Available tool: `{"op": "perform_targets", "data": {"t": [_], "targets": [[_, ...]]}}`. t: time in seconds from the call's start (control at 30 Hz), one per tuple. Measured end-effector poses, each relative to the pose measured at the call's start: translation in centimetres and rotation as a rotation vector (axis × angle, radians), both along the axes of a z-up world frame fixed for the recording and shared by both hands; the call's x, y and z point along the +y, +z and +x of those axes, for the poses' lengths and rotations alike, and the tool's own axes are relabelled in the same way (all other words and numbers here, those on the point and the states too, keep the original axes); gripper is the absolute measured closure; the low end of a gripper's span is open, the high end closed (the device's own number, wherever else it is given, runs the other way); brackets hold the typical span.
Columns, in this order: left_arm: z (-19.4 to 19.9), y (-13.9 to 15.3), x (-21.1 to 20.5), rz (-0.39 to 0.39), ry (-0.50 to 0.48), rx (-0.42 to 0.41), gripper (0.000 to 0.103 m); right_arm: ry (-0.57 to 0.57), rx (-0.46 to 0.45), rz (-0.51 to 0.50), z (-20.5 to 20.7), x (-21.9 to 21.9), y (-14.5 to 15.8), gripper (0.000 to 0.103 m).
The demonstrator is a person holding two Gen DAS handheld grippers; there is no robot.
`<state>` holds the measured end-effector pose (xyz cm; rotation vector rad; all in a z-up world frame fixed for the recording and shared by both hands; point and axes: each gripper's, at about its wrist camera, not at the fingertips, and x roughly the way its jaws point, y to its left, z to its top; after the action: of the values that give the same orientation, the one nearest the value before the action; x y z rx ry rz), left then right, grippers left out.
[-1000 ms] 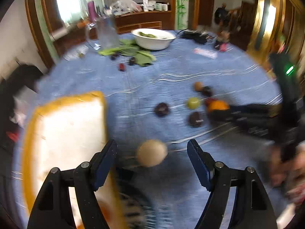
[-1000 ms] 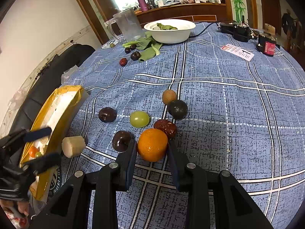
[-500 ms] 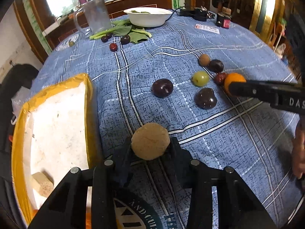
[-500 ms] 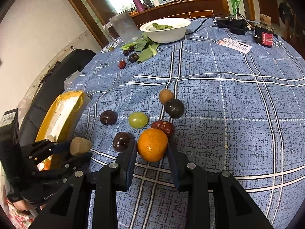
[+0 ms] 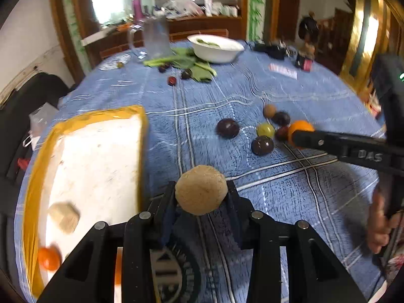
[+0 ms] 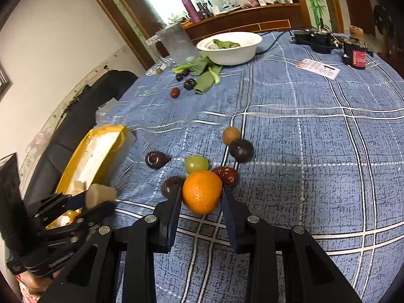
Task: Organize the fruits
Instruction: 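Carry both fruits over the tray and open both grippers to drop them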
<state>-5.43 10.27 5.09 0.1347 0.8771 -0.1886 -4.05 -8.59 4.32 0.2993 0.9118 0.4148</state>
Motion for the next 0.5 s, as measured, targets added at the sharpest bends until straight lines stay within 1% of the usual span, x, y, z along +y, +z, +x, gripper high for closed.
{"op": "perform_targets", "data": {"t": [0.07,0.13,0.17,0.2,0.3,0.33,0.37,0.5], "targets": [[-1.1,0.9,1.0,-0.013,0.044,-0.032,0.067,0.003,-0.016,-0.008,-0.2,0.2,0.2,0.069],[-2.1,1.8,2.8,-0.091,0.074,-0.044,0.067,0.003,-0.029,-0.021,-0.4,0.5,0.3,0.069],[-2.4,2.1,3.7,-0.120,0.093,-0.045,0.067,0.003,-0.032,-0.025,-0.4,0.5,0.3,0.069],[-2.8,2.4,4.9,-0.132,0.124,-0.051,0.067,0.002,-0.034,-0.030,-0.5,0.6,0.2,0.069],[-3.6,2.7,7.7,-0.146,0.191,-0.063,0.067,-0.015,-0.047,-0.053,-0.6,0.8,0.3,0.069],[-3.7,2.7,8.4,-0.146,0.206,-0.064,0.067,-0.025,-0.051,-0.063,-0.6,0.8,0.4,0.069],[-4.1,2.6,9.7,-0.137,0.242,-0.067,0.066,-0.035,-0.053,-0.070,-0.6,1.0,0.7,0.069],[-4.6,1.9,13.1,-0.138,0.330,-0.054,0.066,-0.006,-0.048,-0.039,-1.2,3.1,2.3,0.069]]}}
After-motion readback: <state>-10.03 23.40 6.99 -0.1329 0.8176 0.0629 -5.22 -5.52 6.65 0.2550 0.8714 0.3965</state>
